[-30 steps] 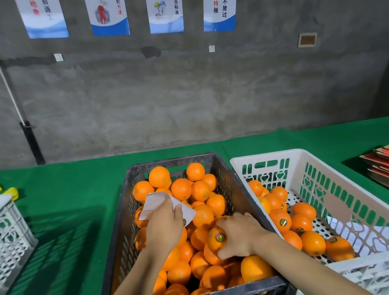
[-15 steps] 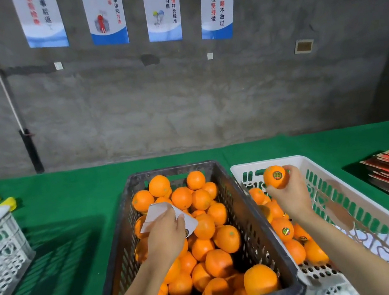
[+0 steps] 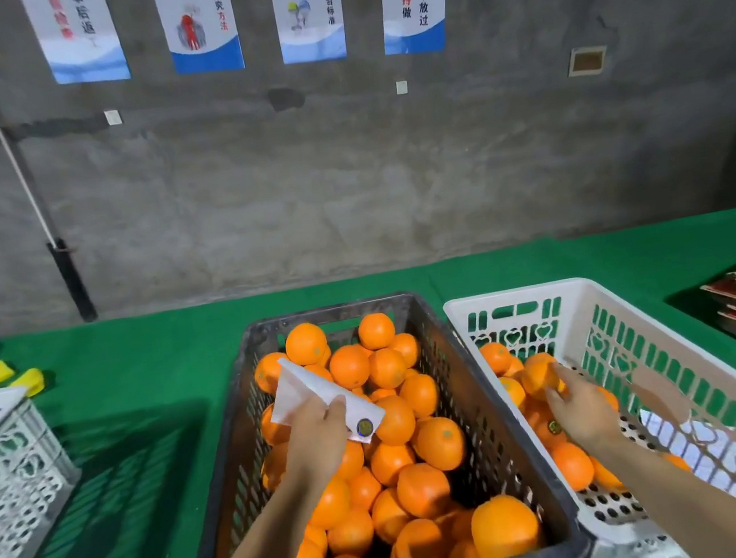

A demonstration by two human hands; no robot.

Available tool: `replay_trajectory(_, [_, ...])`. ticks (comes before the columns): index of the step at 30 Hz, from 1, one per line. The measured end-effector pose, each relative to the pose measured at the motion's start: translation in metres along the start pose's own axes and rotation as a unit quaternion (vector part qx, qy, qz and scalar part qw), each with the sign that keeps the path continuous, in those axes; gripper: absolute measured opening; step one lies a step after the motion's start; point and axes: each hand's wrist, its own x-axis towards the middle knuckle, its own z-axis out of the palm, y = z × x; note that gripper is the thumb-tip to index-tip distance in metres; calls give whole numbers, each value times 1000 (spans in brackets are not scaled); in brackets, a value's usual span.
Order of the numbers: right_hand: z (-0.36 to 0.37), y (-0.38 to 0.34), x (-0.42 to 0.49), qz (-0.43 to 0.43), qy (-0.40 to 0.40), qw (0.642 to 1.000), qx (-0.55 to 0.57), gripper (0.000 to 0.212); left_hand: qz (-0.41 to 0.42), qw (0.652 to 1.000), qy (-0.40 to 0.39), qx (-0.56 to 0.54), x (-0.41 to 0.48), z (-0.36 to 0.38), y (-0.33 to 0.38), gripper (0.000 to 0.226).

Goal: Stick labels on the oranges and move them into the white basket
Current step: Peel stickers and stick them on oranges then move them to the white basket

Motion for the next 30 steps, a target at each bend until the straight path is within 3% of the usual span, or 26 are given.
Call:
replay_trajectory(2, [-2, -14, 3, 25, 57, 997, -52, 48, -77, 990, -7, -119, 3, -3, 2, 21])
replay_trajectory(5, [-19, -65, 7, 42, 95, 993, 48, 39, -102, 976, 12, -193, 0, -9, 6, 15])
replay_trajectory(8, [-30, -137, -9, -128, 77, 977, 153, 23, -113, 969, 25, -219, 2, -7, 6, 22])
replay_trajectory(10, [-22, -181, -38, -266, 18, 953, 142, 16, -127, 966, 34, -222, 3, -8, 6, 34])
replay_trajectory(12, [6, -205, -67, -336, -47, 935, 100, 19, -132, 965, 43, -222, 4, -8, 5, 41])
replay_trajectory(18, [64, -195, -89, -300, -77, 948, 77, 36, -121, 968, 21, -218, -4, -5, 8, 42])
replay_trajectory(23, [60, -176, -80, -282, -88, 951, 88, 32, -139, 964, 3, -225, -8, -4, 12, 30])
replay_trajectory(30, [57, -186, -89, -269, -56, 952, 139, 30, -129, 960, -19, -247, -12, -6, 12, 29])
